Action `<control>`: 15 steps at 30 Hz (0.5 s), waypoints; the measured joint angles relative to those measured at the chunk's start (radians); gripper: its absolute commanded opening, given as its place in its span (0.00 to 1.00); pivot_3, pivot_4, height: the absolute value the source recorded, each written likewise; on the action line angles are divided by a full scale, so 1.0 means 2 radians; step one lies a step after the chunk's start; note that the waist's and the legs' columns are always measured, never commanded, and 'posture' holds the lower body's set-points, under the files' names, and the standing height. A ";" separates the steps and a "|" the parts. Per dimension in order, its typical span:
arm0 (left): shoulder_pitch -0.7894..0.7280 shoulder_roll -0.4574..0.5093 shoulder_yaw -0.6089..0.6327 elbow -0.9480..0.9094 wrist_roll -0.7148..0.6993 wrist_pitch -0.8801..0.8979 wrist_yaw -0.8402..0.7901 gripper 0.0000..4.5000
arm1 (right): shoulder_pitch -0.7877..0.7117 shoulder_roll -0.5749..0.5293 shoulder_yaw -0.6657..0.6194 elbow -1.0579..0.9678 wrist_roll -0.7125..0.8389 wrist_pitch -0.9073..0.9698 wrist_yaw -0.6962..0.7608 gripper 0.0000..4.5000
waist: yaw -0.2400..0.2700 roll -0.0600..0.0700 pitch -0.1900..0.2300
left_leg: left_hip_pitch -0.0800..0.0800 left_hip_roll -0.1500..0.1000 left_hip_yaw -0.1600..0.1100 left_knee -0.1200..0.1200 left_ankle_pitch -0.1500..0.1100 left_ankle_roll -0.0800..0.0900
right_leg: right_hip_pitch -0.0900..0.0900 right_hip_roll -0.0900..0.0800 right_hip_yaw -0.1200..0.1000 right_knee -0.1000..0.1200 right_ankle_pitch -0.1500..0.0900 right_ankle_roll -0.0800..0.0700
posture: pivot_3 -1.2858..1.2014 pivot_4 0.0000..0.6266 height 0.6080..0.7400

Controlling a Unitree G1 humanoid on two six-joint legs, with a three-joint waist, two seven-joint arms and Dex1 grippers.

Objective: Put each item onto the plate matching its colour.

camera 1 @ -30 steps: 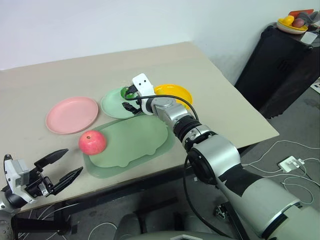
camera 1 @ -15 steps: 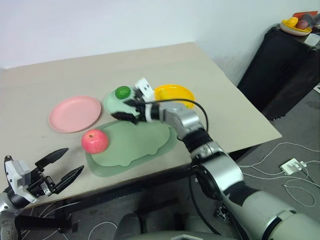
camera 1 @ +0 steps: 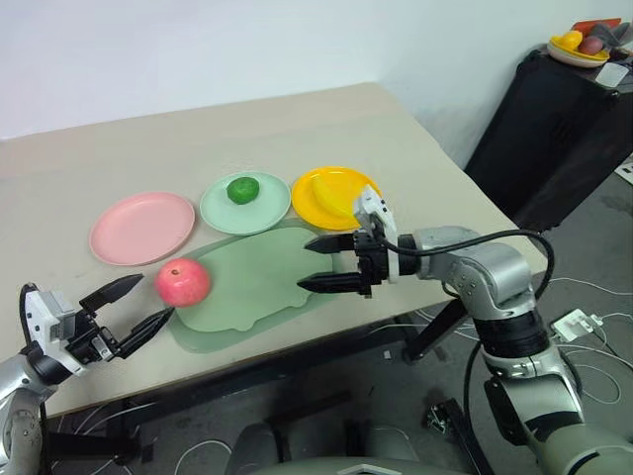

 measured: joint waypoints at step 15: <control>-0.030 0.008 -0.027 -0.002 0.019 0.064 0.066 1.00 | 0.013 -0.039 -0.002 -0.003 0.026 -0.006 -0.015 1.00 | 0.000 0.001 0.001 | 0.000 0.000 0.000 0.000 0.000 0.000 | 0.000 0.000 -0.001 -0.002 0.001 -0.001 | 0.52 0.24 1.00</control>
